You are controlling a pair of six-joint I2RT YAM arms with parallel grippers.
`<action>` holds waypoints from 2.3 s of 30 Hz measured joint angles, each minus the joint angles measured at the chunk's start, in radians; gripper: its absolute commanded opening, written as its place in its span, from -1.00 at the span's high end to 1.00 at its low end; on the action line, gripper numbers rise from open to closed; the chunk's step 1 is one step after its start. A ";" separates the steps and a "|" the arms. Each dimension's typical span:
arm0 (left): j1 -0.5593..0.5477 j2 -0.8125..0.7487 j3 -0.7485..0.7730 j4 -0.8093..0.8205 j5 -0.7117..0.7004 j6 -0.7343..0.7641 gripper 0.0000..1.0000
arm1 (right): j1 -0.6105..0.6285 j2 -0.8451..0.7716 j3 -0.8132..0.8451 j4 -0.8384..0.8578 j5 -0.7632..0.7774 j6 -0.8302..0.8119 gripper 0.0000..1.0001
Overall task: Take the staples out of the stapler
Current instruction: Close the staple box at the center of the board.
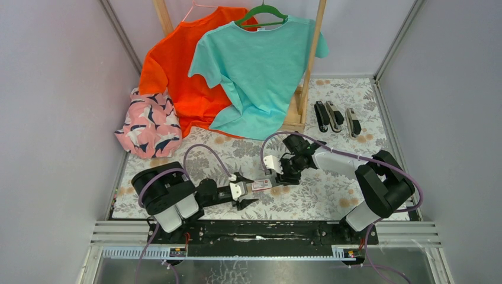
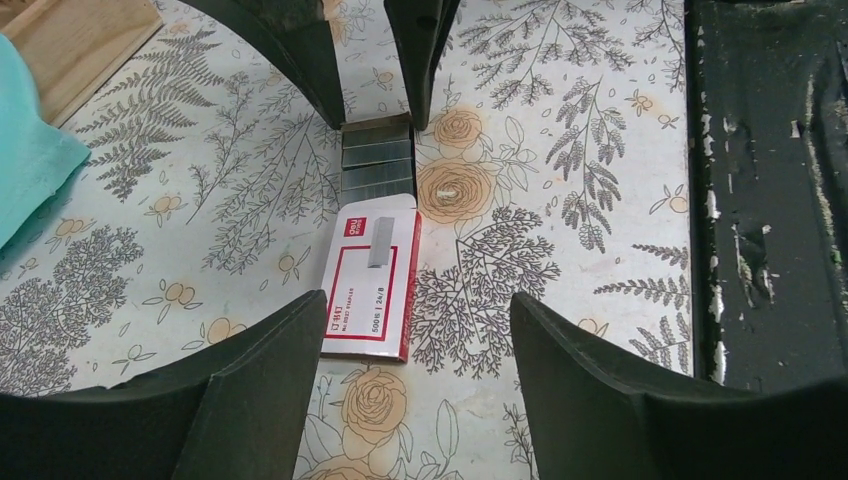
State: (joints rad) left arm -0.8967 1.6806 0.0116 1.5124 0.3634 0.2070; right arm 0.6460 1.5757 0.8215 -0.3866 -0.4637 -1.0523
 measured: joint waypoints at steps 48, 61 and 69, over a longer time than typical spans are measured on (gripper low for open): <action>0.132 0.144 0.167 -0.134 0.171 0.070 -0.15 | -0.019 0.042 0.036 -0.051 -0.053 -0.043 -0.02; 0.134 0.137 0.177 -0.157 0.179 0.075 -0.24 | -0.021 0.042 0.036 -0.055 -0.057 -0.045 -0.06; 0.134 0.089 0.185 -0.246 0.175 0.050 -0.16 | -0.021 0.041 0.039 -0.068 -0.070 -0.048 -0.07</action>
State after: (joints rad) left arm -0.7628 1.7695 0.1970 1.2663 0.5381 0.2565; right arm 0.6254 1.6169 0.8600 -0.4549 -0.5335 -1.1004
